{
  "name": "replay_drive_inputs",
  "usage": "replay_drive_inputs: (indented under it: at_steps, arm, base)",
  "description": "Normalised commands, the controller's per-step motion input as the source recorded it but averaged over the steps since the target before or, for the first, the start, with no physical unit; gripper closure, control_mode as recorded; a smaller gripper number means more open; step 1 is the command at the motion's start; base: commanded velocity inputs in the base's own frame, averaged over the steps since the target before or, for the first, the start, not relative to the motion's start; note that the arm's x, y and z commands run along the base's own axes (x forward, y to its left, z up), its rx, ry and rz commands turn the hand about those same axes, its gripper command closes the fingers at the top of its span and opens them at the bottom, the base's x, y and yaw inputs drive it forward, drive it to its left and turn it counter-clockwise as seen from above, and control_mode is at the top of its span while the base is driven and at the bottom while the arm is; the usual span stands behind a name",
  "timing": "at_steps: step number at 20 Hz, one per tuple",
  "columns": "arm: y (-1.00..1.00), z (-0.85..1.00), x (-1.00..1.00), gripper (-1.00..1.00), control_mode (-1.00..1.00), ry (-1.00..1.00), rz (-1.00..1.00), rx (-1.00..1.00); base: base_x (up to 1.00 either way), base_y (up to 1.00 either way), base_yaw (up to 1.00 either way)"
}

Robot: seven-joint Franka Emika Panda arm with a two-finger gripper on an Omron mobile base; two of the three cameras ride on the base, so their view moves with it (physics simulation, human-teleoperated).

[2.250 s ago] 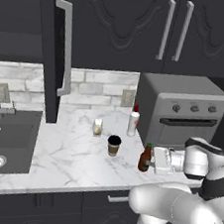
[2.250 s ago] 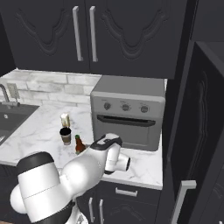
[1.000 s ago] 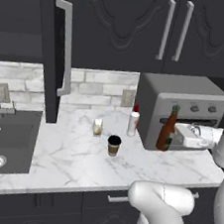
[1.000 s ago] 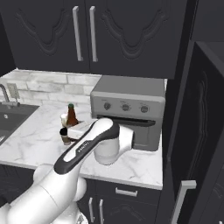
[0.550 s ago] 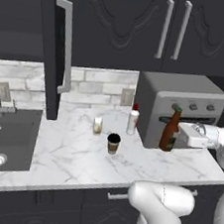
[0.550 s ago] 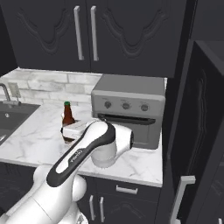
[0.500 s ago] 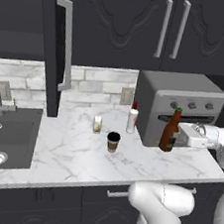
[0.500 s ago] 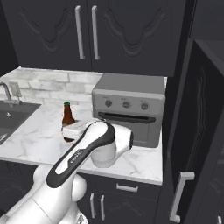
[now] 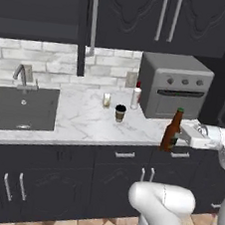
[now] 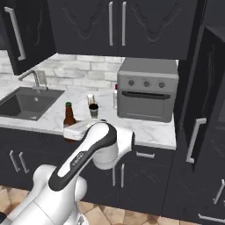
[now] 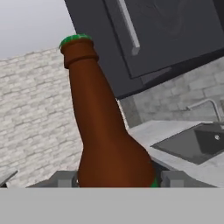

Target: Sort all alcoholic drinks to one cabinet, and non-alcoholic drinks to the other.

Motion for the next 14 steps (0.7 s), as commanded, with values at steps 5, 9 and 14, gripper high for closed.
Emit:
replay_drive_inputs:
  at_steps: [5,9,14]
  arm:
    - [0.00,0.00,0.00,1.00,1.00,0.00,0.00,0.00]
    - [0.00,0.00,0.00,1.00,1.00,0.00,0.00,0.00]
    - [0.00,0.00,0.00,1.00,1.00,0.00,0.00,0.00]
  base:
    - [-0.25,0.86,0.03]
    - [0.00,0.92,0.03]
    - [0.14,0.78,0.03]
